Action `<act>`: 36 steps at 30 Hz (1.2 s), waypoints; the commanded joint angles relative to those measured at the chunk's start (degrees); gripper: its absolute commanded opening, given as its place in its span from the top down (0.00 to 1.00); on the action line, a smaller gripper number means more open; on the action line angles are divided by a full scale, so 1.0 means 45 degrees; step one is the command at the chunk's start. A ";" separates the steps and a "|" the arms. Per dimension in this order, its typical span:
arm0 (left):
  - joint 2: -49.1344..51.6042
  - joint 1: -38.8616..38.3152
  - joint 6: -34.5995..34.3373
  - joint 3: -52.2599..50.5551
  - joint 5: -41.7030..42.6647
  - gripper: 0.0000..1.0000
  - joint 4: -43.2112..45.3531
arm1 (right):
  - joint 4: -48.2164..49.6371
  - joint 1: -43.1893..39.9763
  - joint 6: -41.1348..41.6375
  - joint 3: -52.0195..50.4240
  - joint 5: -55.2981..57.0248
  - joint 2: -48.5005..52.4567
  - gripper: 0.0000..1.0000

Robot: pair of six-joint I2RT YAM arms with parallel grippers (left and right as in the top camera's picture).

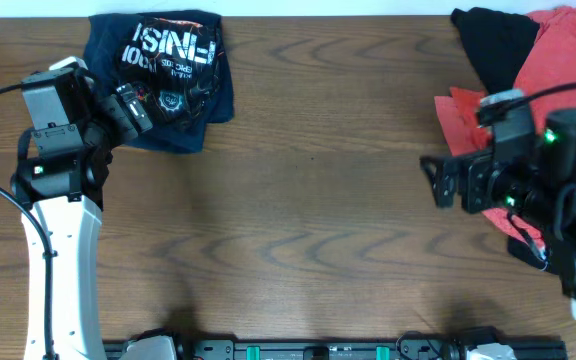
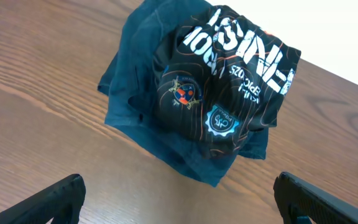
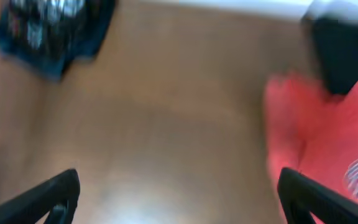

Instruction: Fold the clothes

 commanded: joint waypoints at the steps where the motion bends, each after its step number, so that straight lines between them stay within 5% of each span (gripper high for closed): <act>1: 0.0058 0.0029 0.0219 0.0131 -0.0151 0.02 -0.0015 | 0.1744 -0.0427 -0.0068 -0.1826 0.0636 -0.1787 0.01; 18: 0.0058 0.0029 0.0219 0.0131 -0.0155 0.02 -0.0015 | 1.3522 -0.1632 0.0408 -1.5110 0.0947 -0.9913 0.01; 27: 0.0058 0.0029 0.0219 0.0131 -0.0151 0.02 -0.0015 | 1.3678 -0.1574 0.0476 -1.7879 0.0942 -1.2444 0.01; 36: 0.0058 0.0029 0.0219 0.0131 -0.0151 0.02 -0.0015 | 1.2886 -0.1574 0.0466 -1.8098 0.0991 -1.3085 0.01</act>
